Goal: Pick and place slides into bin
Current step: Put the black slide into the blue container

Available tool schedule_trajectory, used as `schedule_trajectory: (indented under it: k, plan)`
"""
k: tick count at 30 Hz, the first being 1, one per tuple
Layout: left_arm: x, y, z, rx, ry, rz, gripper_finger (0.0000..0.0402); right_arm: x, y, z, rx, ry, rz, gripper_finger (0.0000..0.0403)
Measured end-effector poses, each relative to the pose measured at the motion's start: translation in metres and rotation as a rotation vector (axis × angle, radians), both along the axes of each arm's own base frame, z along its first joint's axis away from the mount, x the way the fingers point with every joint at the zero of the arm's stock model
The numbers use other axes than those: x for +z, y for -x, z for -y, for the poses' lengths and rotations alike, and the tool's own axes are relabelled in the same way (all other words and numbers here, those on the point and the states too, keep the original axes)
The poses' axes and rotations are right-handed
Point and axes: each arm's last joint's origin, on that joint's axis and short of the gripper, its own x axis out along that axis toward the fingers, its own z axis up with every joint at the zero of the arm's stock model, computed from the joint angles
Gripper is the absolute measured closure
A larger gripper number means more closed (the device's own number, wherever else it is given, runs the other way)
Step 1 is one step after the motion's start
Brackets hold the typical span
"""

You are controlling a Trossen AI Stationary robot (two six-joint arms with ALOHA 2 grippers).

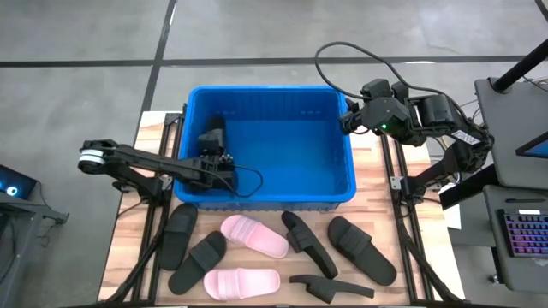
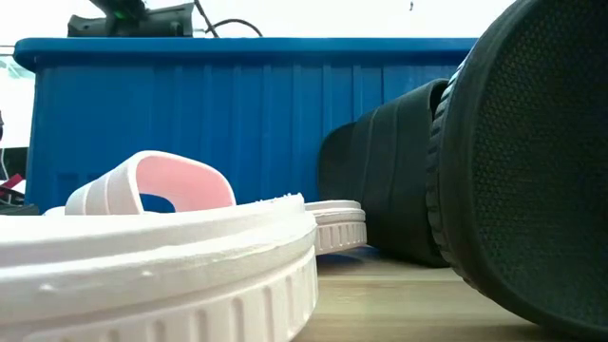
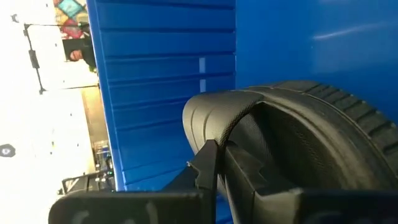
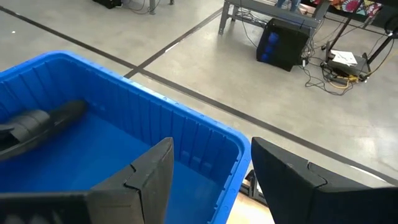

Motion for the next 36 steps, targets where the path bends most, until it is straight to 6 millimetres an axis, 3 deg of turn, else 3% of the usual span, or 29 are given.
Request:
schedule_trajectory:
  k: [13,18,36]
  plan:
    - [-0.015,-0.003,-0.005,-0.007,0.046,-0.056,0.0401,0.000,0.000,0.000,-0.007,-0.006,0.012,0.0197]
    - [-0.022,-0.005,-0.006,-0.020,0.156,-0.055,0.0401,0.000,0.000,0.000,-0.007,-0.006,0.013,0.0197]
    - [-0.049,-0.013,-0.010,0.001,0.158,-0.094,0.0401,0.000,0.000,0.000,-0.007,-0.006,0.013,0.0197]
